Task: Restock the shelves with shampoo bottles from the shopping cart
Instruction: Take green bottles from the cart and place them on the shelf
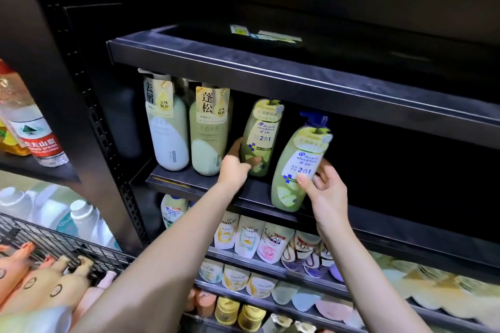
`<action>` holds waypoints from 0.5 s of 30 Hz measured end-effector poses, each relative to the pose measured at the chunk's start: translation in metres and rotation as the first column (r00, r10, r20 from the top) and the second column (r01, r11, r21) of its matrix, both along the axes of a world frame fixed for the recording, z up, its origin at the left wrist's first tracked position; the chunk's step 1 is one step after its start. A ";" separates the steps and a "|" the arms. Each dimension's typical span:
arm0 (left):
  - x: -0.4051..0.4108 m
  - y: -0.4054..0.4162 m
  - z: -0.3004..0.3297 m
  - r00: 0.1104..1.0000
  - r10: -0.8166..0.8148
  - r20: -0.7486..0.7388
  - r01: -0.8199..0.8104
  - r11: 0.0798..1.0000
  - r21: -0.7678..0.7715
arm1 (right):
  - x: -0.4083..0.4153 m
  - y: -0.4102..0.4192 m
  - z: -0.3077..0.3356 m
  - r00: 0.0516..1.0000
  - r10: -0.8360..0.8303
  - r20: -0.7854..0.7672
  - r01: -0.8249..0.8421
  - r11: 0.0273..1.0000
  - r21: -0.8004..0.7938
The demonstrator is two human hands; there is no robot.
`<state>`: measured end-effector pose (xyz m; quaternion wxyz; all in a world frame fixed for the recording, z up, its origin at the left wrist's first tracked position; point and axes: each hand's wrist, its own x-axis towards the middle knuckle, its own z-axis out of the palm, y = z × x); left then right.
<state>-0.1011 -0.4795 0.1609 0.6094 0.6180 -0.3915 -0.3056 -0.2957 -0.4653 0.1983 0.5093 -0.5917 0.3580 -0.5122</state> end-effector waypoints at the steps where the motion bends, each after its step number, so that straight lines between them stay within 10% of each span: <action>1: 0.000 0.000 -0.001 1.000 -0.003 0.007 0.003 1.000 0.003 | 0.002 -0.002 0.000 1.000 -0.003 -0.012 0.003 1.000 0.000; 15: 0.002 0.010 -0.014 0.987 0.040 0.156 -0.056 0.993 0.101 | 0.004 -0.007 -0.036 0.923 0.056 -0.382 -0.074 0.997 -0.033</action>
